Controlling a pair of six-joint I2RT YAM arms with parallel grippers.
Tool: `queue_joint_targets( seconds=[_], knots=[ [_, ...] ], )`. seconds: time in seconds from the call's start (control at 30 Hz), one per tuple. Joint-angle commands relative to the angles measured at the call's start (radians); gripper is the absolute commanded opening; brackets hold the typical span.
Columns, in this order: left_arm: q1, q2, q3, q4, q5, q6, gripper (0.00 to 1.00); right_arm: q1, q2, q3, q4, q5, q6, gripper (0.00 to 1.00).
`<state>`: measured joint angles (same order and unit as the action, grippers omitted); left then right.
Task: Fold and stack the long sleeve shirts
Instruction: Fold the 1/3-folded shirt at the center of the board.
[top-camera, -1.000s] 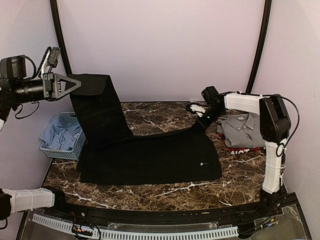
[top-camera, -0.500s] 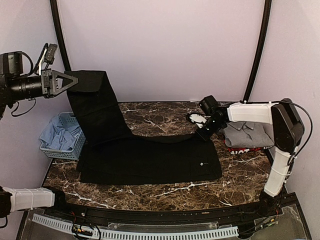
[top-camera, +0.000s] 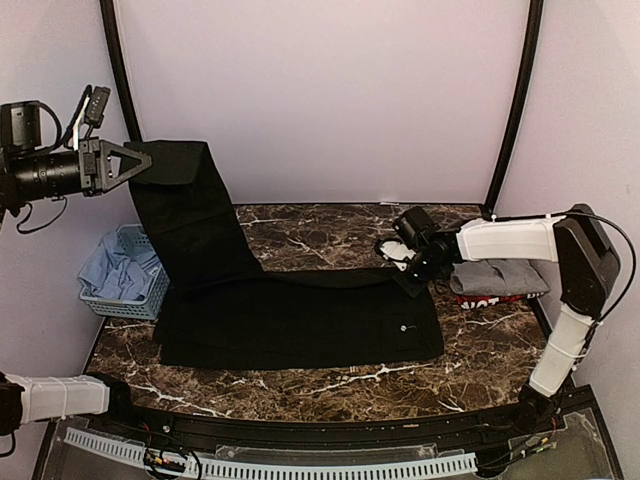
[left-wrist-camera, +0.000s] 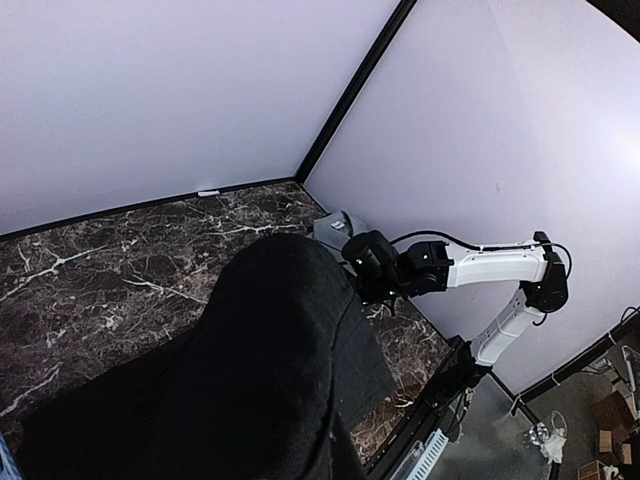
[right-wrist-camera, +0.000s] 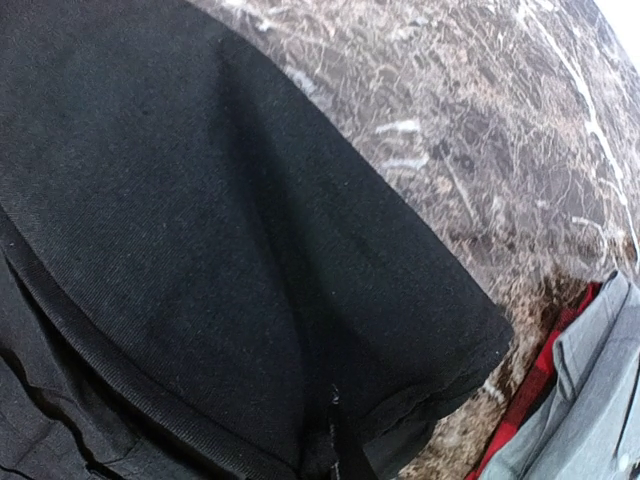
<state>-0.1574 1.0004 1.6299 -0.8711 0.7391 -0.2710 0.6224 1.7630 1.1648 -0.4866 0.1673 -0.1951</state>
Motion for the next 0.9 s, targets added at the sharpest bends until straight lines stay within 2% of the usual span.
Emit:
queue_joint_targets(
  seconds=[0.0, 0.37, 0.5, 0.67, 0.87],
  knots=[
    [-0.003, -0.023, -0.01, -0.005, -0.003, 0.021, 0.0, 0.037, -0.035, -0.044, 0.025, 0.07, 0.05, 0.09],
    [-0.002, -0.026, -0.038, -0.009, -0.014, 0.035, 0.0, 0.082, -0.08, -0.13, 0.015, 0.15, 0.156, 0.18],
    [-0.002, -0.035, -0.064, -0.008, -0.012, 0.04, 0.0, 0.088, -0.08, -0.133, 0.0, 0.176, 0.18, 0.28],
    [-0.002, -0.056, -0.13, 0.014, 0.01, 0.037, 0.0, 0.1, -0.087, -0.129, -0.036, 0.201, 0.217, 0.5],
    [-0.003, -0.081, -0.187, 0.035, 0.027, 0.056, 0.0, 0.112, -0.151, -0.117, -0.086, 0.163, 0.269, 0.65]
  ],
)
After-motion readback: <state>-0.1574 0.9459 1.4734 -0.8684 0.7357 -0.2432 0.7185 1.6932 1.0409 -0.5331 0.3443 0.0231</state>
